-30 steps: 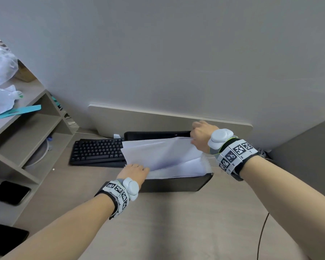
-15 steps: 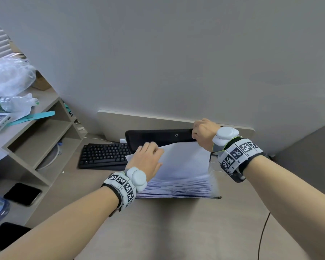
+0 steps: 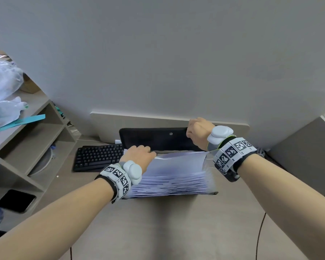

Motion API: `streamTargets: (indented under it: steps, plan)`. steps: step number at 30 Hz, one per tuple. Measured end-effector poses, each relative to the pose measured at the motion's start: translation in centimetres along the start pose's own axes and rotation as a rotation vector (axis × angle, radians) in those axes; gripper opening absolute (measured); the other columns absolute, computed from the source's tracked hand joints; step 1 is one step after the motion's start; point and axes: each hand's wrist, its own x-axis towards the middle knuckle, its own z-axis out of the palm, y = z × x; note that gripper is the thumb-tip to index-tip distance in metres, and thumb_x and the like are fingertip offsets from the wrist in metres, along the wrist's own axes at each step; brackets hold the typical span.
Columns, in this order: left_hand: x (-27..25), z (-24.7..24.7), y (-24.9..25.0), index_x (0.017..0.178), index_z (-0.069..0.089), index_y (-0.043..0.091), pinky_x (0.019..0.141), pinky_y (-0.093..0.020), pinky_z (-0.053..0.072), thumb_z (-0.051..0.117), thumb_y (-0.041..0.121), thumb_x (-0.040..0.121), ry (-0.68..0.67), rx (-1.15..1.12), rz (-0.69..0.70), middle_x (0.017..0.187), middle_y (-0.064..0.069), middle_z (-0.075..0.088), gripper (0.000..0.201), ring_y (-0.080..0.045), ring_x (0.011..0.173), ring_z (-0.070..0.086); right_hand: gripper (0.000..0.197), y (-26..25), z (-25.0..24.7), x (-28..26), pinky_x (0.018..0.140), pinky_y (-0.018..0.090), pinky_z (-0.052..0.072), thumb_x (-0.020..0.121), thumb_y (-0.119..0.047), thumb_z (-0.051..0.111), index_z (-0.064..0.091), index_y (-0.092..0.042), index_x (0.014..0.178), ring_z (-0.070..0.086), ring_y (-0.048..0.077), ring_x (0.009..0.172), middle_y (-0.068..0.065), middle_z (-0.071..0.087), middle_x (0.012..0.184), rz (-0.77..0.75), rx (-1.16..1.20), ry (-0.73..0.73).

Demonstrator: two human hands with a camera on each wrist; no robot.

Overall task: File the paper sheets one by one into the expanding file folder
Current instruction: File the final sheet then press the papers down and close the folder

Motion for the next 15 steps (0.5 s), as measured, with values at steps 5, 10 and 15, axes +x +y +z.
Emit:
streamTargets:
  steps: [5,10,15]
  plan:
    - [1.1,1.5,1.1,0.115,0.055,0.017,0.079,-0.038,0.049,0.049,0.025,0.096,-0.21,-0.195,-0.034,0.118,-0.004,0.06,0.022,-0.029,0.105,0.059,0.038,-0.4,-0.3,-0.1,0.078,0.038,0.051,0.081,0.004,0.043,0.039,-0.017,0.05,0.044,0.023,0.077,-0.001,0.043,0.076,-0.003,0.044,0.017]
    - [2.2,3.3,1.5,0.123,0.052,0.018,0.083,-0.035,0.044,0.042,0.039,0.099,-0.077,-0.277,-0.054,0.124,-0.002,0.054,0.033,-0.024,0.111,0.053,0.037,-0.2,0.3,-0.1,0.077,0.036,0.048,0.078,0.005,0.042,0.032,-0.018,0.05,0.048,0.027,0.086,-0.004,0.031,0.067,-0.006,0.035,0.006]
    - [2.5,4.4,1.9,0.111,0.057,0.02,0.076,-0.033,0.043,0.072,0.038,0.077,0.208,-0.133,-0.049,0.107,0.0,0.052,0.041,-0.022,0.093,0.051,0.028,-0.1,0.3,-0.6,0.082,0.038,0.049,0.078,0.003,0.041,0.046,-0.017,0.059,0.045,0.025,0.085,0.005,0.05,0.089,0.003,0.064,0.024]
